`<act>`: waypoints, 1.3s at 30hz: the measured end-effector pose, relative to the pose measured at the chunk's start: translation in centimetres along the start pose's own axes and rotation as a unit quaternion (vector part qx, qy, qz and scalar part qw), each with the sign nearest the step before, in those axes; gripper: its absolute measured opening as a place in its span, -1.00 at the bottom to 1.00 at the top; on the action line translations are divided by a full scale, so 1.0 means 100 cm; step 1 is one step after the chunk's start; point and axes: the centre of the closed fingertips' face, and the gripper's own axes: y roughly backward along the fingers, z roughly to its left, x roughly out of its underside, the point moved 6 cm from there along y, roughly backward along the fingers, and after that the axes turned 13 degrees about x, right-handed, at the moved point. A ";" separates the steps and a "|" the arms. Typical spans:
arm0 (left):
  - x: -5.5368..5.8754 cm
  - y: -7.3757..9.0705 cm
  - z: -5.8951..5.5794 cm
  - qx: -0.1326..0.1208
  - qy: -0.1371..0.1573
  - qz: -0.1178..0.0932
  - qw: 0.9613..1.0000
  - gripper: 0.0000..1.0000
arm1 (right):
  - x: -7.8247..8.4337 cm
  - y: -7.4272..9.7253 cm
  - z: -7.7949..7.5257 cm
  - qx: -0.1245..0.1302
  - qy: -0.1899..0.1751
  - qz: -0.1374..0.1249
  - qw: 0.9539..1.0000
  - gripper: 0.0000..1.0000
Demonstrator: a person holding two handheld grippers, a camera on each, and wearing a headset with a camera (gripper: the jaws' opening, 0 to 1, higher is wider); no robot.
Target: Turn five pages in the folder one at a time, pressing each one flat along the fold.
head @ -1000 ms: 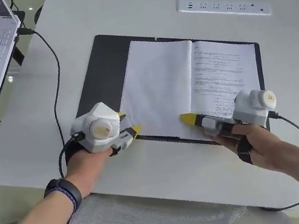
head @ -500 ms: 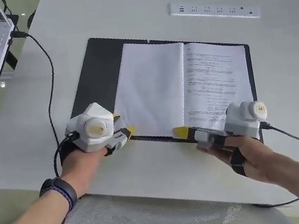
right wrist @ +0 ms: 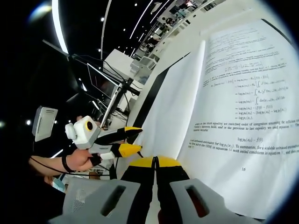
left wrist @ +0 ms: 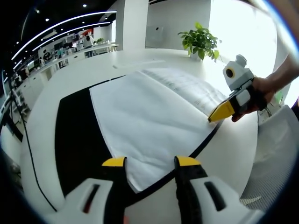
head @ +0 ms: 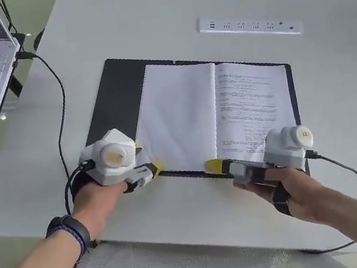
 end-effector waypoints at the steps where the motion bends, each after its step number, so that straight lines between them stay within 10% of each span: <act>1: 0.000 0.000 0.000 0.001 0.000 0.001 1.000 -0.18 | -0.001 0.003 0.002 -0.002 0.001 -0.003 1.000 -1.00; 18: -0.024 0.026 -0.009 -0.007 -0.022 -0.015 1.000 -0.07 | -0.028 0.056 -0.022 0.049 0.026 -0.065 0.996 -0.80; 39: -0.046 0.050 -0.027 0.014 -0.030 -0.036 0.999 0.13 | -0.053 0.121 -0.036 0.133 0.162 -0.079 0.975 -0.33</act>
